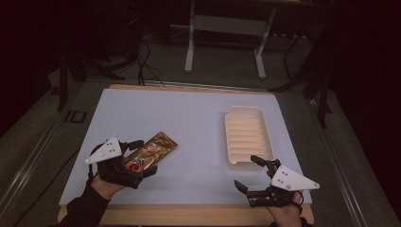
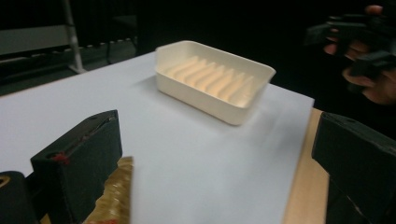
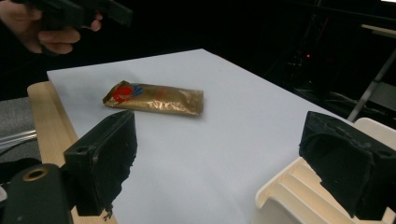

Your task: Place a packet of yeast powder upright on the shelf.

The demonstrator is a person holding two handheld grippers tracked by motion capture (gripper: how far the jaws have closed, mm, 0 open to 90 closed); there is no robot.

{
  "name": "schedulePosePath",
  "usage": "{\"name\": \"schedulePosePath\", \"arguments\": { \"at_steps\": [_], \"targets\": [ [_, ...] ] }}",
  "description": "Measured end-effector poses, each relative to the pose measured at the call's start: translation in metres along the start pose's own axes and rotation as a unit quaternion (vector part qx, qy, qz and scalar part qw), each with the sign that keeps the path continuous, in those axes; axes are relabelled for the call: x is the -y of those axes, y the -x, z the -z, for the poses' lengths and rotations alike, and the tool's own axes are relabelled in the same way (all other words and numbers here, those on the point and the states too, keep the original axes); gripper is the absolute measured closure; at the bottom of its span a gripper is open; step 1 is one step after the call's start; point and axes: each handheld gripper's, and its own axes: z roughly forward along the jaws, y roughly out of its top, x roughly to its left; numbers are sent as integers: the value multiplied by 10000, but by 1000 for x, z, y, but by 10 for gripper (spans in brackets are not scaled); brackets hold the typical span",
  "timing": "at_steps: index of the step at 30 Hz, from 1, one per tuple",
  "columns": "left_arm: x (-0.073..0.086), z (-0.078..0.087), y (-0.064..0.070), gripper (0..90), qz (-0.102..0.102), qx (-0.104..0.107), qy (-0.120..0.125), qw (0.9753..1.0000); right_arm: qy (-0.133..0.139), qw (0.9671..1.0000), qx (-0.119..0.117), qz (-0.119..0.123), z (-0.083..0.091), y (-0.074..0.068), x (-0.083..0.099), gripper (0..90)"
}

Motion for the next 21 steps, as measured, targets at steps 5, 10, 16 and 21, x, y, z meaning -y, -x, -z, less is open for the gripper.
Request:
{"name": "schedulePosePath", "arguments": {
  "at_steps": [5,10,16,21],
  "targets": [
    [-8,-8,-13,25,-82,-54,-113,9999,-17,10000,15,-11,-1,1,1,111],
    [-11,-16,-26,34,-30,-138,-147,9998,-39,10000,11,16,-2,0,1,111],
    [-11,-31,-38,42,-69,-290,-398,9988,35,10000,2,-84,-2,1,2,110],
    [-7,-45,-51,55,-7,-364,-655,9972,85,9999,-55,-113,-2,0,2,108]
  ]
}}
